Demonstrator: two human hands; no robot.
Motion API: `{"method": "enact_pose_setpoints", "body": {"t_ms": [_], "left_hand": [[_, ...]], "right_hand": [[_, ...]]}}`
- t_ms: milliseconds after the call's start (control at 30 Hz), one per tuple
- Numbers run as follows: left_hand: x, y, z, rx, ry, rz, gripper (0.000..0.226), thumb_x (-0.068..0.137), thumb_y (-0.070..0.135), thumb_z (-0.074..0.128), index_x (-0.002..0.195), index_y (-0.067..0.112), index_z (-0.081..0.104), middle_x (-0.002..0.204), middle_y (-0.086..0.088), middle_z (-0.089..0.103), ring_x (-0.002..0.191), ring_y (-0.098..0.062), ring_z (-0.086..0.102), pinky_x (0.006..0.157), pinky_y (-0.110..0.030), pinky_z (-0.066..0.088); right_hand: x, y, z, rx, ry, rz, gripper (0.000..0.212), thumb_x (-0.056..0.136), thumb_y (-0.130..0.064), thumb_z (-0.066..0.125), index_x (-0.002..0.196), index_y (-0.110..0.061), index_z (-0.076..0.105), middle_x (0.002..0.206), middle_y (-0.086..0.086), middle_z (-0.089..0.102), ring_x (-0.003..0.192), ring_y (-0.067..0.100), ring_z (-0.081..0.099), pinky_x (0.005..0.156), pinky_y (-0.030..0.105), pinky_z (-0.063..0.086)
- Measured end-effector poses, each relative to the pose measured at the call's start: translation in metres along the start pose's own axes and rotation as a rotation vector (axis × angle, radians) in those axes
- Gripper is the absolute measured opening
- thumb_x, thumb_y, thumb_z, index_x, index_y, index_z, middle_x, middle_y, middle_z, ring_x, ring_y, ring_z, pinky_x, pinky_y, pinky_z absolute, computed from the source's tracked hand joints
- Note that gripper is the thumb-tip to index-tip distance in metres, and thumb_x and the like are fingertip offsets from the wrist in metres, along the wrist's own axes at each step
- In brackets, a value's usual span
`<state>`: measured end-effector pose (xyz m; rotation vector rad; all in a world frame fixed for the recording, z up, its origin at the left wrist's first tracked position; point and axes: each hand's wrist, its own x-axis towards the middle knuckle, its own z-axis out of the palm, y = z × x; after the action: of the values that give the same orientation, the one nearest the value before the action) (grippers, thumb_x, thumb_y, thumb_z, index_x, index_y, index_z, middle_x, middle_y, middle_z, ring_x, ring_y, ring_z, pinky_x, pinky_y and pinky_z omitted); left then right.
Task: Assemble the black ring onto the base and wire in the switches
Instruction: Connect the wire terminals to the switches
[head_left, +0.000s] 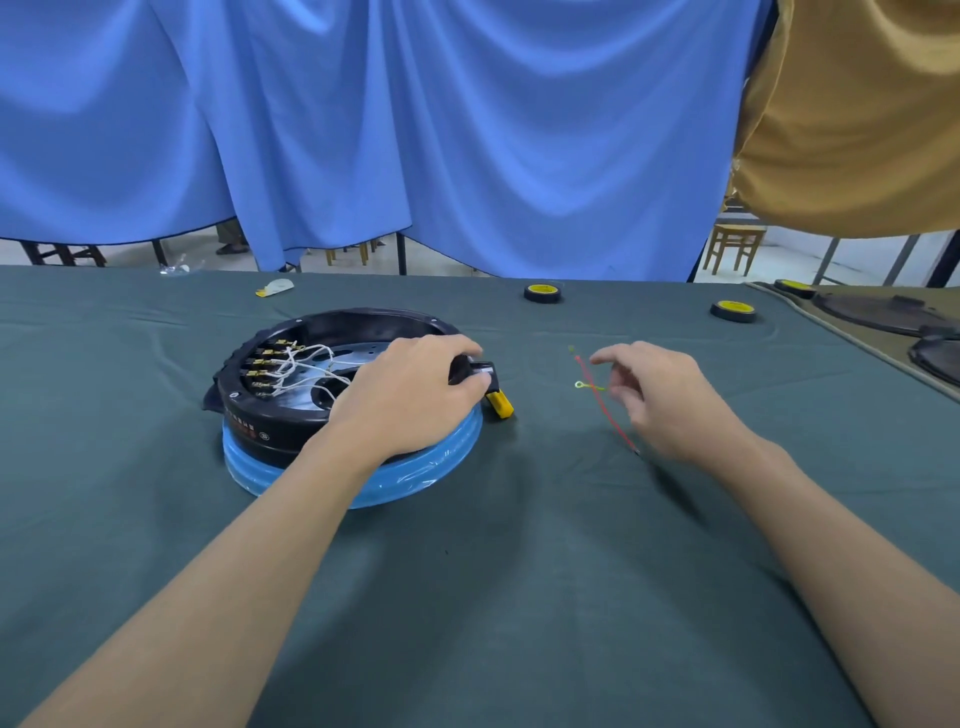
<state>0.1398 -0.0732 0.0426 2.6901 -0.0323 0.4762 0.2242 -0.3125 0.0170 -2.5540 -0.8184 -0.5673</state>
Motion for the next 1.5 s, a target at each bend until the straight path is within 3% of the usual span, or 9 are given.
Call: {"method": "enact_pose_setpoints", "body": {"t_ms": [200, 267, 333, 533, 767, 1000, 1233, 1367, 1500], "left_hand": [[-0.003, 0.001, -0.002, -0.069, 0.025, -0.014, 0.026, 0.094, 0.043, 0.053, 0.114, 0.034, 0.068, 0.118, 0.01, 0.066, 0.113, -0.022, 0.05, 0.086, -0.035, 0.039], [-0.002, 0.0, -0.003, -0.12, 0.037, -0.011, 0.024, 0.094, 0.04, 0.054, 0.11, 0.032, 0.07, 0.113, 0.012, 0.067, 0.111, -0.02, 0.053, 0.093, -0.038, 0.044], [0.0, -0.002, -0.004, -0.172, 0.053, -0.003, 0.022, 0.095, 0.034, 0.055, 0.107, 0.028, 0.072, 0.108, 0.013, 0.069, 0.109, -0.017, 0.055, 0.093, -0.033, 0.043], [0.001, -0.007, -0.01, -0.405, 0.056, 0.036, 0.022, 0.091, 0.029, 0.066, 0.112, 0.029, 0.072, 0.106, 0.01, 0.072, 0.107, -0.006, 0.061, 0.091, -0.021, 0.041], [0.0, -0.008, -0.013, -0.448, -0.024, 0.101, 0.014, 0.088, 0.037, 0.07, 0.09, 0.026, 0.078, 0.099, -0.007, 0.073, 0.103, -0.019, 0.063, 0.095, -0.037, 0.045], [0.006, -0.027, -0.023, -0.719, 0.114, -0.013, 0.018, 0.089, 0.027, 0.071, 0.073, 0.019, 0.076, 0.067, -0.001, 0.069, 0.062, -0.011, 0.049, 0.067, -0.033, 0.041], [0.027, -0.06, -0.051, -0.51, 0.14, -0.03, 0.018, 0.091, 0.031, 0.068, 0.074, 0.026, 0.074, 0.075, 0.004, 0.074, 0.083, -0.023, 0.068, 0.083, -0.042, 0.053], [0.042, -0.059, -0.068, -0.26, 0.124, 0.07, 0.012, 0.09, 0.032, 0.067, 0.081, 0.032, 0.073, 0.072, 0.019, 0.07, 0.07, 0.005, 0.062, 0.072, -0.025, 0.047], [0.057, -0.056, -0.077, -0.12, 0.093, 0.172, 0.016, 0.091, 0.029, 0.065, 0.079, 0.026, 0.076, 0.063, 0.009, 0.067, 0.063, -0.005, 0.058, 0.066, -0.032, 0.052]], "right_hand": [[0.002, 0.006, 0.002, -0.077, 0.024, 0.028, 0.04, 0.086, 0.008, 0.055, 0.121, -0.008, 0.062, 0.1, 0.008, 0.066, 0.088, 0.026, 0.06, 0.087, 0.031, 0.043], [0.001, 0.005, 0.002, 0.023, 0.063, 0.11, 0.036, 0.086, 0.006, 0.058, 0.117, -0.01, 0.064, 0.095, 0.002, 0.069, 0.08, 0.017, 0.062, 0.081, 0.015, 0.04], [0.001, 0.0, 0.001, 0.283, 0.07, 0.238, 0.032, 0.086, 0.003, 0.063, 0.112, -0.014, 0.066, 0.086, -0.005, 0.07, 0.07, 0.008, 0.062, 0.072, 0.006, 0.04], [0.001, -0.033, -0.004, 1.214, -0.042, 0.375, 0.037, 0.08, 0.01, 0.068, 0.114, -0.004, 0.064, 0.089, 0.013, 0.072, 0.07, 0.019, 0.062, 0.065, 0.019, 0.051], [0.009, -0.07, -0.006, 1.23, -0.146, 0.277, 0.05, 0.062, -0.006, 0.08, 0.11, -0.01, 0.066, 0.088, 0.008, 0.072, 0.071, 0.021, 0.066, 0.073, 0.028, 0.055], [0.042, -0.085, -0.019, 1.251, -0.134, 0.229, 0.024, 0.078, 0.002, 0.07, 0.102, 0.002, 0.067, 0.081, 0.016, 0.069, 0.071, 0.022, 0.069, 0.064, 0.022, 0.055], [0.078, -0.109, -0.014, 1.101, -0.085, 0.149, 0.011, 0.082, 0.005, 0.069, 0.091, -0.001, 0.069, 0.073, 0.016, 0.072, 0.065, 0.019, 0.07, 0.061, 0.019, 0.054], [0.095, -0.128, 0.002, 1.029, -0.08, 0.116, 0.009, 0.083, 0.002, 0.07, 0.092, 0.0, 0.068, 0.069, 0.014, 0.072, 0.064, 0.02, 0.071, 0.061, 0.021, 0.056], [0.102, -0.136, 0.014, 1.175, -0.106, 0.163, 0.005, 0.084, 0.002, 0.068, 0.088, 0.002, 0.068, 0.074, 0.016, 0.073, 0.066, 0.022, 0.073, 0.058, 0.02, 0.056]]}}
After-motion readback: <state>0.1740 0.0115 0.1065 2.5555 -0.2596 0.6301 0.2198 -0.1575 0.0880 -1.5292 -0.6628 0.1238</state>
